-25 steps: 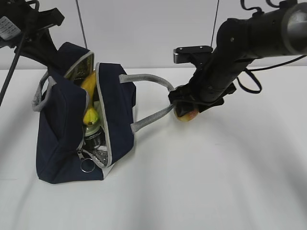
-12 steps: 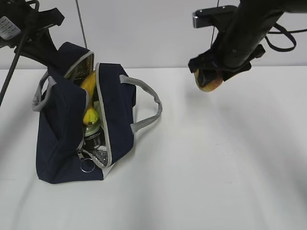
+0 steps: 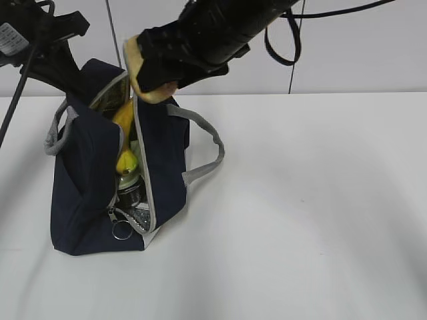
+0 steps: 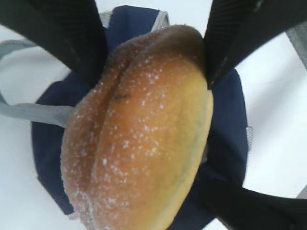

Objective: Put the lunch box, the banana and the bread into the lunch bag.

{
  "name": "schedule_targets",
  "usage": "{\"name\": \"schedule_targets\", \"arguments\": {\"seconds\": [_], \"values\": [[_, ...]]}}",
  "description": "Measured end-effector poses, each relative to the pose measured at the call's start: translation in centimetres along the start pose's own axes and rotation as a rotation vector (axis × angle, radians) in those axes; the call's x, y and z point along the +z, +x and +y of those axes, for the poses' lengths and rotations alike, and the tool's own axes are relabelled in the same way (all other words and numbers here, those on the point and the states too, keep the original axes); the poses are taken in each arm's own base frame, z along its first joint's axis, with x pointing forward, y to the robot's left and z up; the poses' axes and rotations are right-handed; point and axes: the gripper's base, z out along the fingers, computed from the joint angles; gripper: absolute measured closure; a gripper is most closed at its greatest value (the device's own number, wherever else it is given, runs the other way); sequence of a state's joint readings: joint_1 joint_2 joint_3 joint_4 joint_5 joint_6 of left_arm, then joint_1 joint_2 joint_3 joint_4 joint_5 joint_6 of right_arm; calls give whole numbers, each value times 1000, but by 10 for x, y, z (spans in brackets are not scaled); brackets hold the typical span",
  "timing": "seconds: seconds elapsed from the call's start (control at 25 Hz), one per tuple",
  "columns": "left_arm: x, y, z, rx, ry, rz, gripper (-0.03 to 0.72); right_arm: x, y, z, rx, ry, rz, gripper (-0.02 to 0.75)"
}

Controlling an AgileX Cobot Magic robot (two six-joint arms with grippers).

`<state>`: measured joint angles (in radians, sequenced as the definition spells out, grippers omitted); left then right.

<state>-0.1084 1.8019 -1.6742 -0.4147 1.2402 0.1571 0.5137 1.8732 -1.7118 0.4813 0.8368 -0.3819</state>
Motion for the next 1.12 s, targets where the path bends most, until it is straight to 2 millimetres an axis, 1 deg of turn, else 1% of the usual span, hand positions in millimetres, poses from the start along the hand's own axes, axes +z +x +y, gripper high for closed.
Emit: {"name": "schedule_targets", "arguments": {"seconds": [0.08,0.24,0.4,0.68,1.0,1.04,1.12], "values": [[0,0,0,0,-1,0,687,10,0,4,0,-32,-2,305],[0,0,0,0,-1,0,687,40,7,-1,45,-91,34,305],[0,0,2,7,-19,3,687,64,13,2,83,-170,69,306],[-4,1,4,19,-56,2,687,90,18,1,148,-240,79,306],[-4,2,4,19,-58,1,687,117,10,-5,197,-289,46,304],[-4,2,4,19,-58,1,687,120,10,-6,199,-291,45,297],[-4,2,4,19,-58,1,687,125,9,-7,207,-297,42,259]]}}
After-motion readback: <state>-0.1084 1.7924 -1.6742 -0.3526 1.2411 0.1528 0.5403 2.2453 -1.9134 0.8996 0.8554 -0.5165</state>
